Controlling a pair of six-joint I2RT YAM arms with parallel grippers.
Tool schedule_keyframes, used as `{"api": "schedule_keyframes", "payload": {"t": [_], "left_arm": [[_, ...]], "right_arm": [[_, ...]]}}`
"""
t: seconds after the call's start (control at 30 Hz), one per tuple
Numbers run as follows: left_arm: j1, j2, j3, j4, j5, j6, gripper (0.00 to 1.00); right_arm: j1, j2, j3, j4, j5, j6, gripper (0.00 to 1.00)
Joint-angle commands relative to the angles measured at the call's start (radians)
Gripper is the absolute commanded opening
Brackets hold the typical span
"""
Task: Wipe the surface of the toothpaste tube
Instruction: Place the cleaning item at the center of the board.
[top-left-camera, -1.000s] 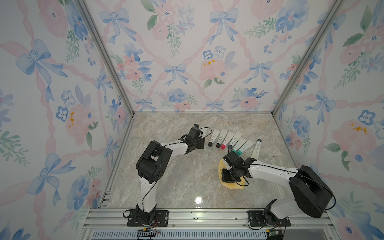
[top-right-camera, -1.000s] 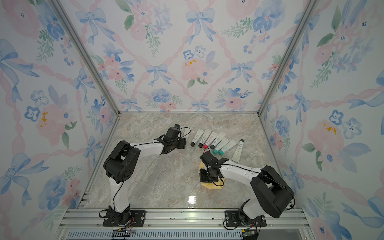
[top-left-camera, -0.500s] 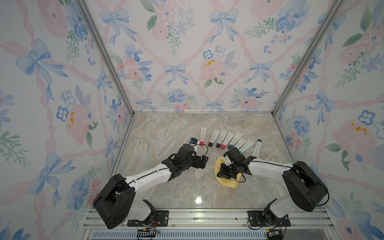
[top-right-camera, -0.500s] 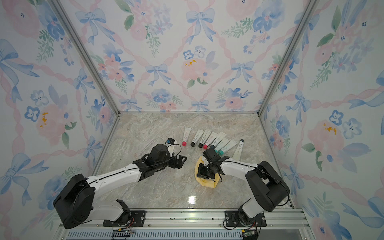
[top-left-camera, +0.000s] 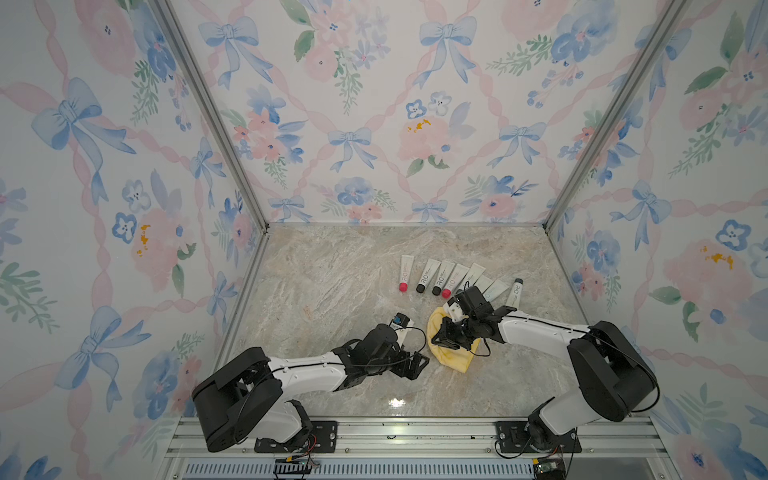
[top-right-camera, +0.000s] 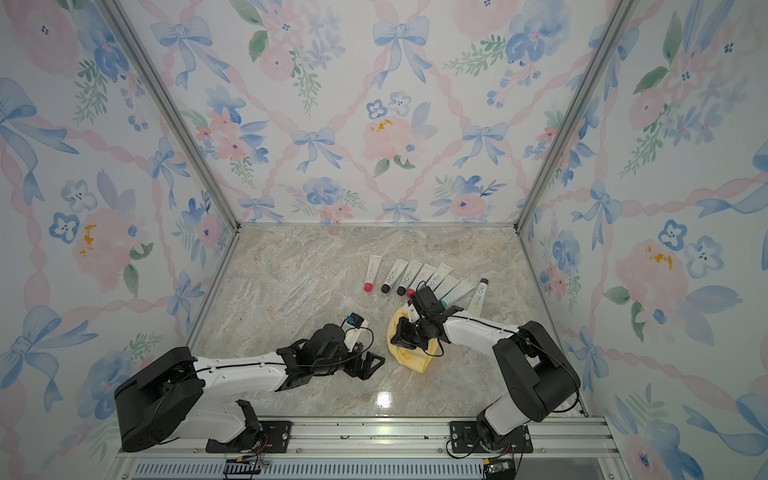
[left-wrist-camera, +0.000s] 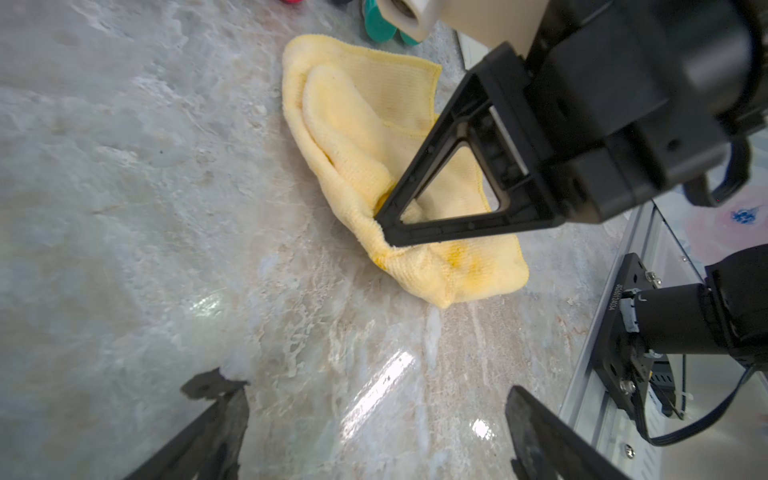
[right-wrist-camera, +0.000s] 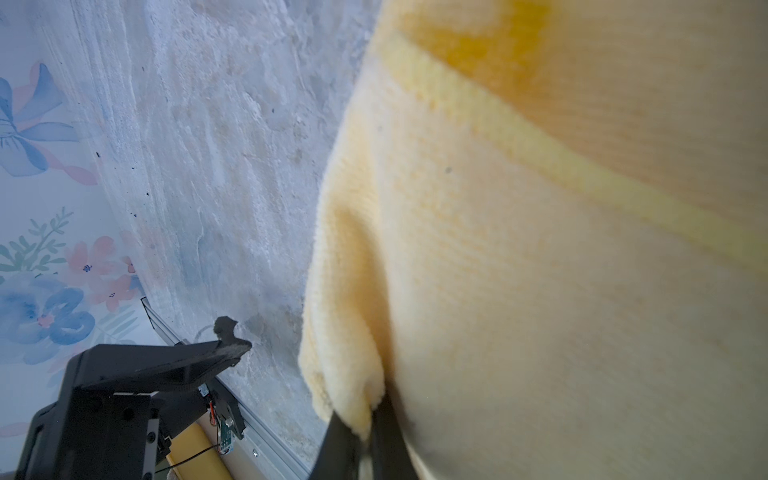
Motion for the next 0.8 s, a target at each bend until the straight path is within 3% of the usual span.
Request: {"api": "schedule_keyframes", "payload": {"t": [0.0,0.27,0.47,0.53,0.63,0.77], "left_arm": [[-0.013,0.035,0.029,0.079,0.022,-0.017,0.98],[-0.029,0.132,0.056,0.160,0.016,-0.026,0.98],[-0.046,0.230,0.111,0.191,0.018,-0.024,0.90],[-0.046,0.258,0.123,0.199,0.016,-0.020,0.81],[-0.045,0.298,0.140,0.202,0.021,-0.020,0.59],[-0.045,0.324,0.146,0.207,0.006,-0.021,0.43]], "right_arm": [[-0.013,-0.023,0.027,-0.043,-0.002,-0.001,0.08],[-0.012,-0.030,0.030,-0.039,-0.010,0.010,0.08],[-0.012,-0.035,0.031,-0.039,-0.016,0.015,0.08],[-0.011,-0.033,0.026,-0.029,-0.022,0.020,0.08],[-0.011,-0.033,0.020,-0.014,-0.035,0.028,0.08],[-0.011,-0.035,0.014,-0.011,-0.041,0.028,0.10]]}}
